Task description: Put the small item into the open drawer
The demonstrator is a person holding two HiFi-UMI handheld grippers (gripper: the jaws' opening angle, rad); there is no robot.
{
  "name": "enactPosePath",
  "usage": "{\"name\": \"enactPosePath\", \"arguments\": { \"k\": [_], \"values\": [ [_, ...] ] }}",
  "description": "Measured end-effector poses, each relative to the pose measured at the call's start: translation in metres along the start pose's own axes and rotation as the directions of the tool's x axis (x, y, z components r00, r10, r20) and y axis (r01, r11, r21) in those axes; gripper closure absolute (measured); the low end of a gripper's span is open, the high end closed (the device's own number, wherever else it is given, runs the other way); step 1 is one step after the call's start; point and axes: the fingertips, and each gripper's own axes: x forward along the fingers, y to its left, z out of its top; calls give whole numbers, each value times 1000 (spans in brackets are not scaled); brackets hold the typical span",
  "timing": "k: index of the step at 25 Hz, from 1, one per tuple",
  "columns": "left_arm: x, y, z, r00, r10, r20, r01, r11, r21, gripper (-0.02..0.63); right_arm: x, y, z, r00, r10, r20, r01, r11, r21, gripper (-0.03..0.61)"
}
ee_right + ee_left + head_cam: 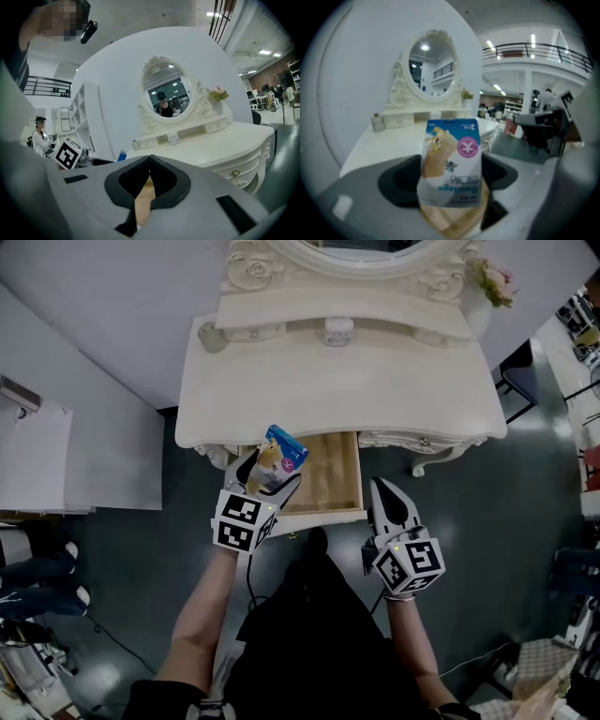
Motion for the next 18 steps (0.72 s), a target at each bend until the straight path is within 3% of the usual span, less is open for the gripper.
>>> {"name": "enactPosePath", "arguments": {
  "k": [10, 18],
  "values": [
    [50, -27, -29, 982, -88, -166, 102, 992, 73, 209, 3, -33, -9, 999, -34, -26, 35, 998, 47, 574],
    [82, -48, -48, 940, -178, -290, 214, 972, 97, 209, 9, -49, -14, 998, -54, -38, 57, 996, 73, 574]
  ]
}}
